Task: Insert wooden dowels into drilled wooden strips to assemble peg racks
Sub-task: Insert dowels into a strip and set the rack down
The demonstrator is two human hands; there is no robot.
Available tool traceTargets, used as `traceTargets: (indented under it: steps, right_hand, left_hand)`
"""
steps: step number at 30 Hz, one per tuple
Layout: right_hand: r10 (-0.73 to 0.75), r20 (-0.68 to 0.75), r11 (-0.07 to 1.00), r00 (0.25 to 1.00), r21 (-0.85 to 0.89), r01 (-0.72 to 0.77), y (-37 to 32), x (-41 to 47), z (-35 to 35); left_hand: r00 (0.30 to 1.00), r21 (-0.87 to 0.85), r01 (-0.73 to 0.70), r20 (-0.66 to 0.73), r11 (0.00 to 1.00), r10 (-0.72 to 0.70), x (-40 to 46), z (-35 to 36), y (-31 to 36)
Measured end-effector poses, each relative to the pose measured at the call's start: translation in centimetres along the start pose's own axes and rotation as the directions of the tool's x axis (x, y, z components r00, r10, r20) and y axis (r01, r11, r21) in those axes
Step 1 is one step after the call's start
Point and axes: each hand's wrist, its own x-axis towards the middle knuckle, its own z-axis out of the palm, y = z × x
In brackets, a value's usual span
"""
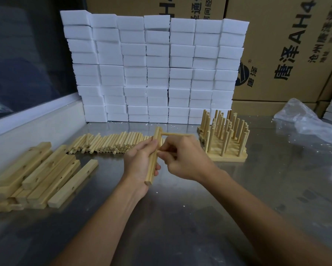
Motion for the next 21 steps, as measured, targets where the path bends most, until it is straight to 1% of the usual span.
traceTargets:
  steps: [3, 4, 5, 6, 7, 8, 9, 10, 11, 12, 13, 14, 16, 17, 18, 19, 21]
  right_hand:
    - [0.189, 0.100, 0.973, 0.977, 0.117, -0.200, 0.0, 0.3, -0.2]
    - [0.217, 0.129, 0.963, 0.968, 0.135, -0.234, 0.1, 0.4, -0.4]
    - [0.215, 0.141, 0.962, 0.966, 0.138, -0.235, -0.1, 0.4, -0.5]
    - [0.170, 0.127, 0.979, 0.977, 0.093, -0.182, -0.1, 0.3, -0.5]
    - [0.078, 0.095, 0.997, 0.992, -0.023, -0.076, -0.1, 0.2, -0.4]
    - [-0.029, 0.070, 0.982, 0.997, -0.182, 0.041, -0.2, 0.0, -0.1]
    - [-0.118, 0.045, 0.937, 0.992, -0.326, 0.127, -0.3, -0.2, 0.2]
    - [-0.172, 0.015, 0.900, 0.985, -0.404, 0.163, -0.5, -0.4, 0.4]
    - [-0.189, -0.015, 0.889, 0.982, -0.428, 0.164, -0.7, -0.5, 0.5]
    - [-0.181, -0.055, 0.896, 0.982, -0.420, 0.142, -0.8, -0.6, 0.8]
    - [-0.143, -0.082, 0.914, 0.986, -0.394, 0.100, -0.9, -0.7, 0.9]
    - [-0.071, -0.084, 0.939, 0.994, -0.341, 0.038, -1.0, -0.6, 1.1]
    - [0.140, -0.007, 0.978, 0.990, -0.157, -0.139, -1.0, -0.1, 0.9]
    - [0.235, 0.046, 0.971, 0.971, -0.057, -0.232, -0.9, 0.1, 0.6]
    - [0.298, 0.096, 0.953, 0.950, 0.024, -0.301, -0.7, 0.3, 0.4]
    - [0.334, 0.134, 0.935, 0.933, 0.079, -0.346, -0.6, 0.4, 0.1]
    - [0.343, 0.146, 0.921, 0.928, 0.144, -0.363, -0.4, 0.5, -0.2]
  left_hand:
    - [1.000, 0.030, -0.008, 0.004, 1.000, 0.008, -0.1, -0.1, -0.1]
    - [1.000, 0.034, -0.007, 0.003, 0.999, 0.006, -0.1, -0.1, -0.2]
    - [1.000, 0.036, -0.002, 0.000, 0.999, 0.002, 0.0, -0.1, -0.3]
    - [1.000, 0.033, 0.007, -0.005, 0.999, -0.007, 0.0, 0.0, -0.4]
    - [1.000, 0.025, 0.020, -0.011, 0.999, -0.020, 0.1, 0.0, -0.4]
    - [0.999, 0.013, 0.032, -0.015, 0.999, -0.032, 0.2, 0.0, -0.4]
    - [0.999, 0.001, 0.040, -0.018, 0.999, -0.040, 0.3, 0.0, -0.4]
    - [0.999, -0.005, 0.042, -0.022, 0.999, -0.042, 0.3, -0.1, -0.3]
    - [0.999, -0.005, 0.036, -0.022, 0.999, -0.036, 0.4, -0.1, -0.3]
    - [1.000, 0.001, 0.025, -0.018, 1.000, -0.025, 0.4, -0.2, -0.3]
    - [1.000, 0.010, 0.008, -0.012, 1.000, -0.008, 0.3, -0.1, -0.3]
    - [1.000, 0.024, -0.010, -0.008, 1.000, 0.010, 0.2, -0.1, -0.3]
    - [0.999, 0.062, -0.046, 0.003, 0.997, 0.046, 0.1, -0.1, -0.5]
    - [0.998, 0.081, -0.063, 0.017, 0.995, 0.062, 0.1, -0.2, -0.6]
    - [0.997, 0.098, -0.076, 0.031, 0.992, 0.073, 0.0, -0.2, -0.7]
    - [0.996, 0.110, -0.085, 0.042, 0.990, 0.081, 0.0, -0.2, -0.7]
    - [0.995, 0.112, -0.093, 0.048, 0.989, 0.088, 0.0, -0.3, -0.6]
